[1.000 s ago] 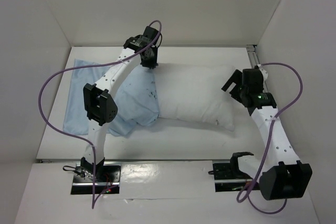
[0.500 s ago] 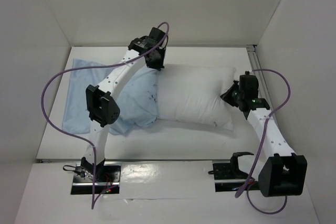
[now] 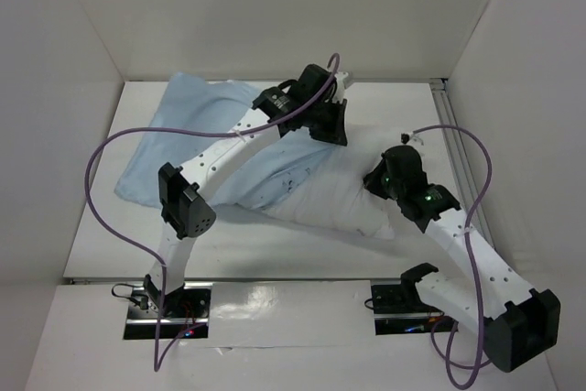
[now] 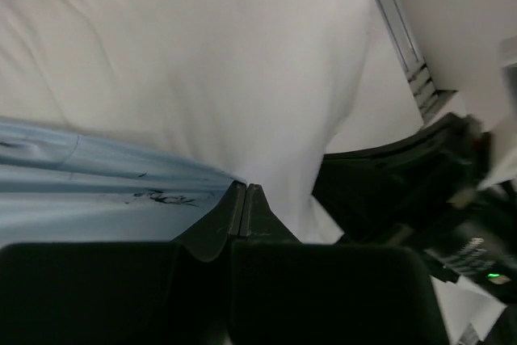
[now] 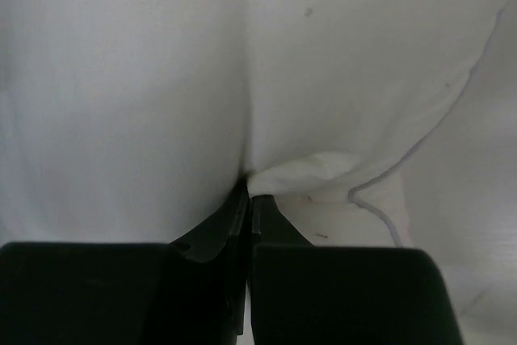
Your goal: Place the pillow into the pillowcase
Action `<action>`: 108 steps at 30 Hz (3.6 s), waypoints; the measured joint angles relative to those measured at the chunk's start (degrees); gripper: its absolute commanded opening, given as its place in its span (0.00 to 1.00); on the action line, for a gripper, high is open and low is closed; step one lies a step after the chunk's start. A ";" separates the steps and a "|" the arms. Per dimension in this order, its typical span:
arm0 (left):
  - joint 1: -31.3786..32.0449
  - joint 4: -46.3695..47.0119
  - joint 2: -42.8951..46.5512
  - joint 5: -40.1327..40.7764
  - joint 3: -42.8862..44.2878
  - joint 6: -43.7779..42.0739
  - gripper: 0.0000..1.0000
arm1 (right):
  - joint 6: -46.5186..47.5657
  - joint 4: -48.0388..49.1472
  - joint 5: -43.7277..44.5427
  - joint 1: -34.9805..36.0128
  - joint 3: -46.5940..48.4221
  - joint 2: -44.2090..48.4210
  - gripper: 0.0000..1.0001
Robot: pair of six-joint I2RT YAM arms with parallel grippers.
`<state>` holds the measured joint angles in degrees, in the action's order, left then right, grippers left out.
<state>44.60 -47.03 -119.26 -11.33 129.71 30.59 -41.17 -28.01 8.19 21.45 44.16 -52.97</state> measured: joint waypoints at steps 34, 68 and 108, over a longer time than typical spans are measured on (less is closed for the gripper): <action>-0.20 12.92 40.09 46.36 -66.12 -0.61 0.82 | 7.67 -3.34 -8.39 -19.85 1.38 -0.94 0.87; -5.18 28.59 24.30 43.93 -63.58 -1.77 0.00 | 16.59 -6.95 -32.76 -14.91 -1.25 -3.65 0.00; 6.25 17.99 28.41 18.40 -47.12 8.48 0.00 | 8.20 -13.18 -15.43 -14.99 0.22 7.93 1.00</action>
<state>50.85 -29.04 -90.85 7.07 82.59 39.07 -32.97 -41.19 -7.25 6.46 44.38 -45.04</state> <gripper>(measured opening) 0.042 0.999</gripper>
